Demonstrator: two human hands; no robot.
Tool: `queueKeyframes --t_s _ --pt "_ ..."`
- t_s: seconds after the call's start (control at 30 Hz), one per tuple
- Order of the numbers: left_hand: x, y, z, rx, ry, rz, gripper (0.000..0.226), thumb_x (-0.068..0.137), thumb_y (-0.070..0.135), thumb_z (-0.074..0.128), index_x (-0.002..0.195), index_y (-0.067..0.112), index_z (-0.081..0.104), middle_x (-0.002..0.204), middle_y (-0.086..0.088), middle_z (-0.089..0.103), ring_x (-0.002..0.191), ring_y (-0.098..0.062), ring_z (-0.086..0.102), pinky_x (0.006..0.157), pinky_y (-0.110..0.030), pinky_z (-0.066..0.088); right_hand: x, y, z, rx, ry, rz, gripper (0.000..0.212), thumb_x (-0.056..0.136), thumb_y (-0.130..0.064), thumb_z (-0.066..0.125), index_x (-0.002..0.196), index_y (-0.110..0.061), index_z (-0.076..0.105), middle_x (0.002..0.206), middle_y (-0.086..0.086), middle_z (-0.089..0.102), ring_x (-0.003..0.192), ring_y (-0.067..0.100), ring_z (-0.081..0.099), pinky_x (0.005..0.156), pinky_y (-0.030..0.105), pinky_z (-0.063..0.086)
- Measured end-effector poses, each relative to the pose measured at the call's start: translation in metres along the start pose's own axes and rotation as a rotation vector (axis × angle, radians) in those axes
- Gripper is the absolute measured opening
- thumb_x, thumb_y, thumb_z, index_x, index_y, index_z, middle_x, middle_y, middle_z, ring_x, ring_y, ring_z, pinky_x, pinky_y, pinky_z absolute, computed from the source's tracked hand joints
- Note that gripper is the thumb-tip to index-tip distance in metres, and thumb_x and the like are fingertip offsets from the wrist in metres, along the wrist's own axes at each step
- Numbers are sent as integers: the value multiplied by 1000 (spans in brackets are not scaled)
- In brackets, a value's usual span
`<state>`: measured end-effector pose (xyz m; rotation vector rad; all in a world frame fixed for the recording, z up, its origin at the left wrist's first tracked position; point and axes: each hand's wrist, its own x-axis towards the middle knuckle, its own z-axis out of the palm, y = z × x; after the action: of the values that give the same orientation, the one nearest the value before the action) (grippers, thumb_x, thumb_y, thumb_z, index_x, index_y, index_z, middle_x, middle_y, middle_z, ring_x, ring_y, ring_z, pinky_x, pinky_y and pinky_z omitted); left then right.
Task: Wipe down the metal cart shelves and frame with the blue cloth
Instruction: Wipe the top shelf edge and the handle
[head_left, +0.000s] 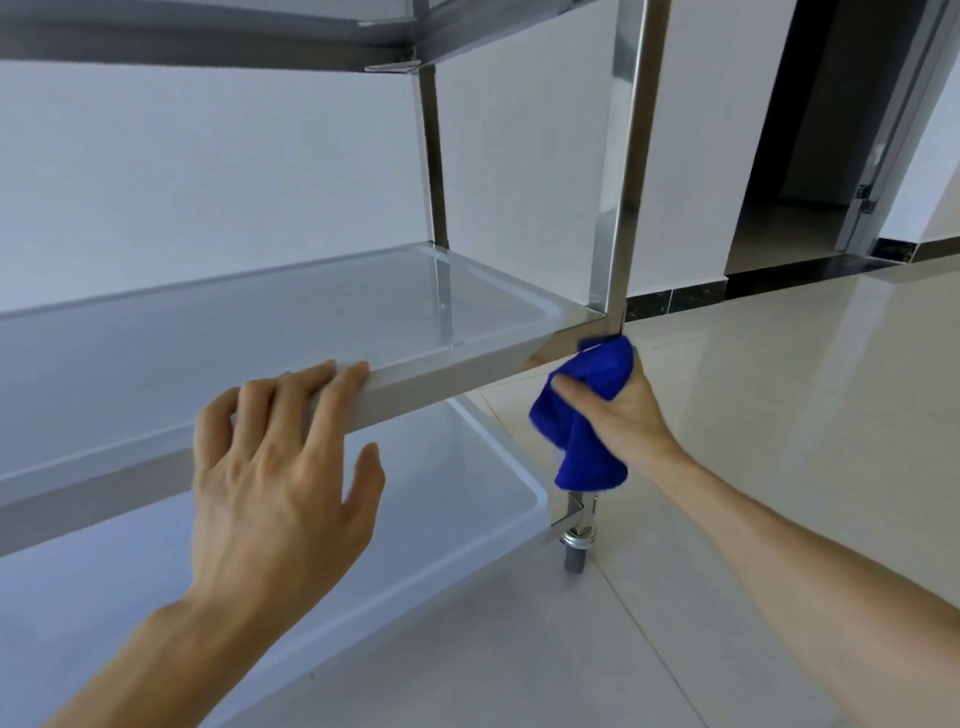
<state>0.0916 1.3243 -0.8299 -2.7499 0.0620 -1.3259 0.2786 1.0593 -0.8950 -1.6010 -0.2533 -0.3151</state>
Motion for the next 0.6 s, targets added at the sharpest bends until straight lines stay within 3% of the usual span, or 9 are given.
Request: queueKeyframes --t_s 0.07,0.13,0.2,0.27,0.33,0.4,0.47,0.6 --pt "-2 -1 2 14 21 10 53 86 31 54 134 8 56 121 -12 62 104 -35 50 98 -48 30 -12 16 2 -68 16 42 47 79 -34 83 115 -27 54 93 -13 71 87 5 69 71 19 56" --pt "-5 -3 5 27 39 21 53 87 32 52 135 9 55 122 -11 62 104 -35 50 99 -47 28 -24 31 5 -97 43 88 45 80 -31 81 113 -29 51 91 -18 69 82 -2 67 62 9 50" --pt "-8 -5 7 41 56 34 53 89 32 51 136 9 54 122 -11 61 104 -35 51 99 -47 28 -38 48 5 -142 29 168 43 81 -26 78 114 -28 51 92 -16 69 84 -1 68 61 10 51" --pt "-10 -6 9 56 79 45 52 90 32 50 136 8 54 121 -12 61 104 -35 51 98 -47 27 -50 64 2 -180 -43 288 38 82 -21 74 114 -20 52 96 -2 70 91 17 70 72 28 58" --pt "-11 -6 10 57 87 40 52 90 31 50 136 8 54 121 -13 61 103 -36 51 98 -48 28 -56 70 0 -182 -104 359 28 83 -16 71 100 -15 48 90 7 66 85 29 67 82 49 59" --pt "-11 -5 10 49 86 39 52 90 31 50 136 7 54 121 -13 62 103 -35 50 97 -49 29 -51 65 1 -169 -66 352 27 83 -20 74 98 -17 51 92 3 67 88 23 66 82 43 57" --pt "-10 -4 10 46 83 41 52 89 30 51 135 6 55 120 -14 62 102 -34 50 97 -49 30 -40 48 6 -127 52 312 40 79 -29 81 109 -23 56 103 -2 70 98 16 67 83 33 52" --pt "-8 -3 13 43 92 23 49 89 28 52 132 6 56 119 -13 63 102 -33 48 96 -48 31 -9 8 13 10 151 206 47 69 -38 86 106 -35 57 95 -15 71 89 6 68 79 31 54"
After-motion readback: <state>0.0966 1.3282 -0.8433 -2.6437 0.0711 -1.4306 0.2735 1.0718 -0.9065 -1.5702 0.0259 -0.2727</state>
